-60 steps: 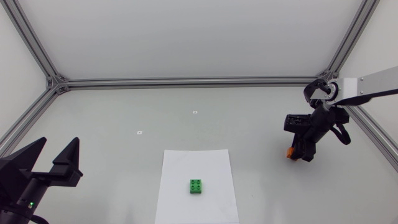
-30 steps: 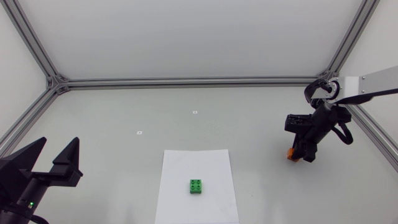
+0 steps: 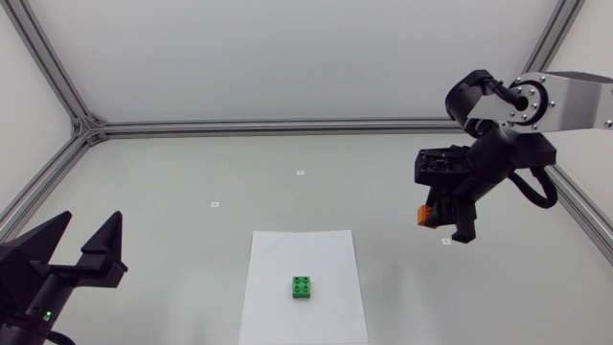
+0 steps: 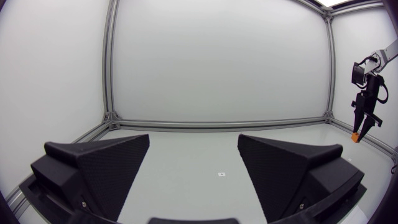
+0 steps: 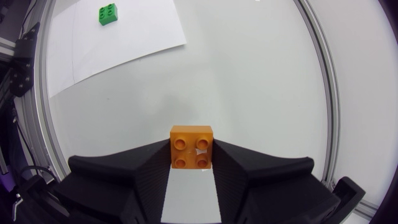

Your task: Pick up the orange 2x2 brick with the right arm and stack it on top of the green 2x2 brick in the center

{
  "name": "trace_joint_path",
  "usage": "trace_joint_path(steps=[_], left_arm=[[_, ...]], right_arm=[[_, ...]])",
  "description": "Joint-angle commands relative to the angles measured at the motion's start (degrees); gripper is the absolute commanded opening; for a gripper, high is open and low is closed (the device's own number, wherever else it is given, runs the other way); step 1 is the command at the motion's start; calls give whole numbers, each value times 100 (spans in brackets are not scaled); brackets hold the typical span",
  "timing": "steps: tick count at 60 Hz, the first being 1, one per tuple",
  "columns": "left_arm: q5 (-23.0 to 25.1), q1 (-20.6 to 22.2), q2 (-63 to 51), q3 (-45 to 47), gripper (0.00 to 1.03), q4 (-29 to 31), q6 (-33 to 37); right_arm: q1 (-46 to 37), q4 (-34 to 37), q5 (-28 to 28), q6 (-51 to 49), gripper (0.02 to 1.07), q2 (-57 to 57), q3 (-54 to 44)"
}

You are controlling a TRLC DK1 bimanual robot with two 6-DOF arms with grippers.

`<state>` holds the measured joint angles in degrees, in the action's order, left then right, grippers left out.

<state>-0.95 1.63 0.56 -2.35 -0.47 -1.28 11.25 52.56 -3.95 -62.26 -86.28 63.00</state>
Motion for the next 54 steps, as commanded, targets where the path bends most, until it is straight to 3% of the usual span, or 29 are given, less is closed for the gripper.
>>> trace_joint_path(steps=[1,27,54], left_arm=[[16,-13,32,235,99,56,31],[7,-13,32,235,99,56,31],[7,-13,32,235,99,56,31]], right_arm=[[501,106,78,504,28,41,-104],[2883,-184,315,2253,28,-328,37],[3964,-140,359,2816,28,-1418,880]])
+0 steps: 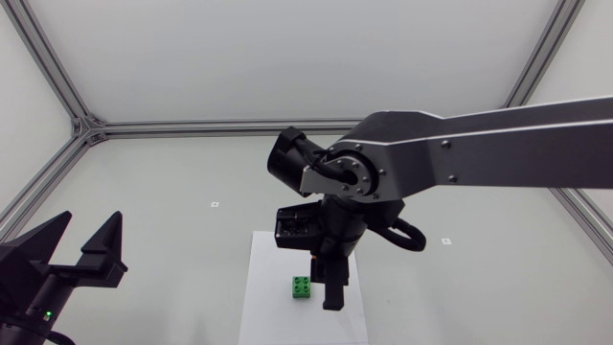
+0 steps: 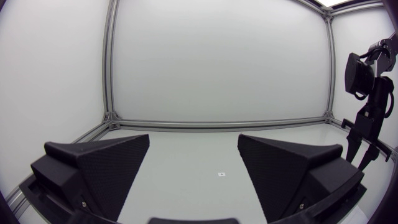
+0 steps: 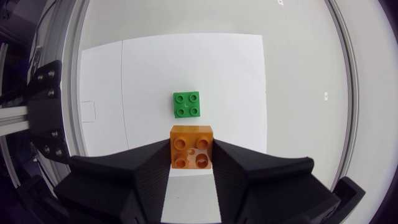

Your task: Pick up the orange 2x2 brick with the right arm and stack it on top of the green 2x2 brick in the center

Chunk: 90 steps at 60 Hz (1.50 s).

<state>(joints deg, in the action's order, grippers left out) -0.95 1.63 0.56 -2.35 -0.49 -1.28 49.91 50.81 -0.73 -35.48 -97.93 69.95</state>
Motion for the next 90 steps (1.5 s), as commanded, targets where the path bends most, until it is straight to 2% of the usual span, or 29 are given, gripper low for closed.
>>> trace_joint_path(steps=[1,25,90], left_arm=[[7,-13,32,235,99,58,31],[7,-13,32,235,99,58,31],[7,-13,32,235,99,58,31]], right_arm=[[115,26,38,138,28,-297,212],[335,-27,-15,94,28,-930,634],[230,-308,-41,-64,28,-1237,414]])
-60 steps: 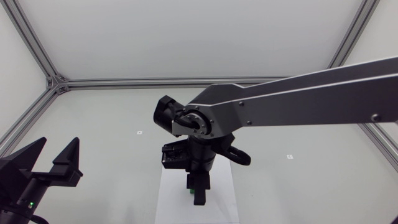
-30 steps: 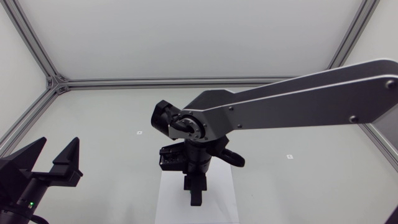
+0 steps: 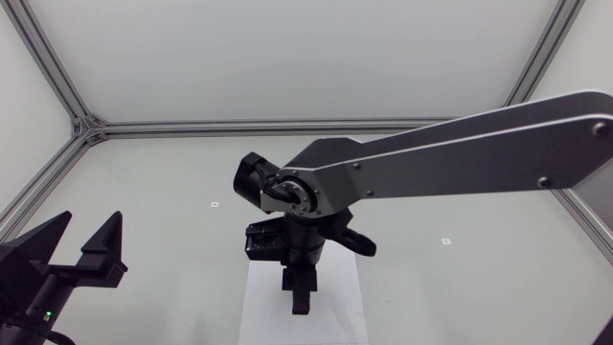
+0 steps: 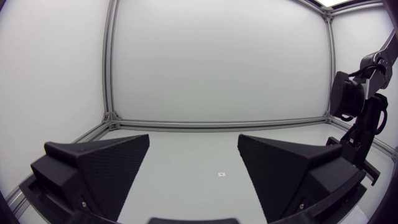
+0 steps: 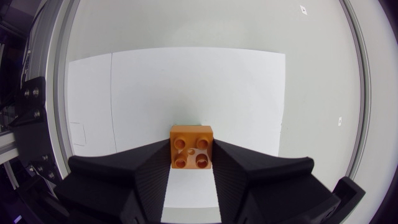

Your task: Pick up the orange 2x2 brick with the right arm and stack it on top of the green 2x2 brick in the center

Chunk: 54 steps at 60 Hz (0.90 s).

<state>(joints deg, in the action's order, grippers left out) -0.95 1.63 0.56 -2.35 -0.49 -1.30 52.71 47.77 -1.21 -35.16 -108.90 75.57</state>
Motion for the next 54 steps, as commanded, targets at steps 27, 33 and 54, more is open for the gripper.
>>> trace_joint_path(steps=[27,33,54], left_arm=[[7,-13,32,235,99,58,33],[7,-13,32,235,99,58,33],[7,-13,32,235,99,58,33]], right_arm=[[-76,-31,69,-132,28,-140,-245],[-76,-40,69,-158,28,-149,-253],[-85,-75,77,-202,28,-228,-262]])
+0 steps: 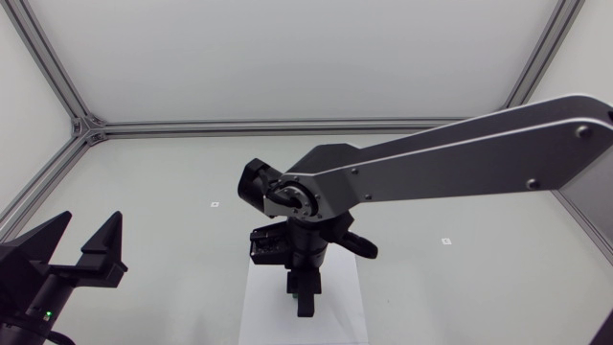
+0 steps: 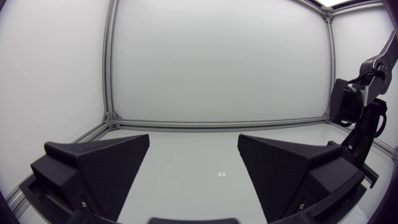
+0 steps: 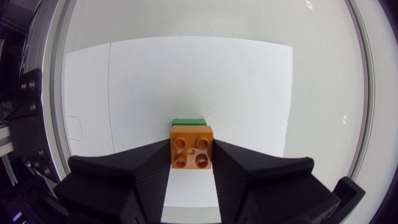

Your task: Pick up the orange 2x2 brick with the right arm and stack it on top of the green 2x2 brick in the center

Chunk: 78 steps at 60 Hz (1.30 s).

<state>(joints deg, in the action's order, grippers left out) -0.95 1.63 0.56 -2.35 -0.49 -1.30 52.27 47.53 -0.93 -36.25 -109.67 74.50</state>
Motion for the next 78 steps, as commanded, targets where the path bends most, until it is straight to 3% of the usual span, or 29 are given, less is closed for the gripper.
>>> trace_joint_path(steps=[1,78], left_arm=[[7,-13,32,235,99,58,33],[7,-13,32,235,99,58,33]], right_arm=[[-42,-51,49,-93,28,-151,-155],[108,-33,119,-137,28,-231,-225]])
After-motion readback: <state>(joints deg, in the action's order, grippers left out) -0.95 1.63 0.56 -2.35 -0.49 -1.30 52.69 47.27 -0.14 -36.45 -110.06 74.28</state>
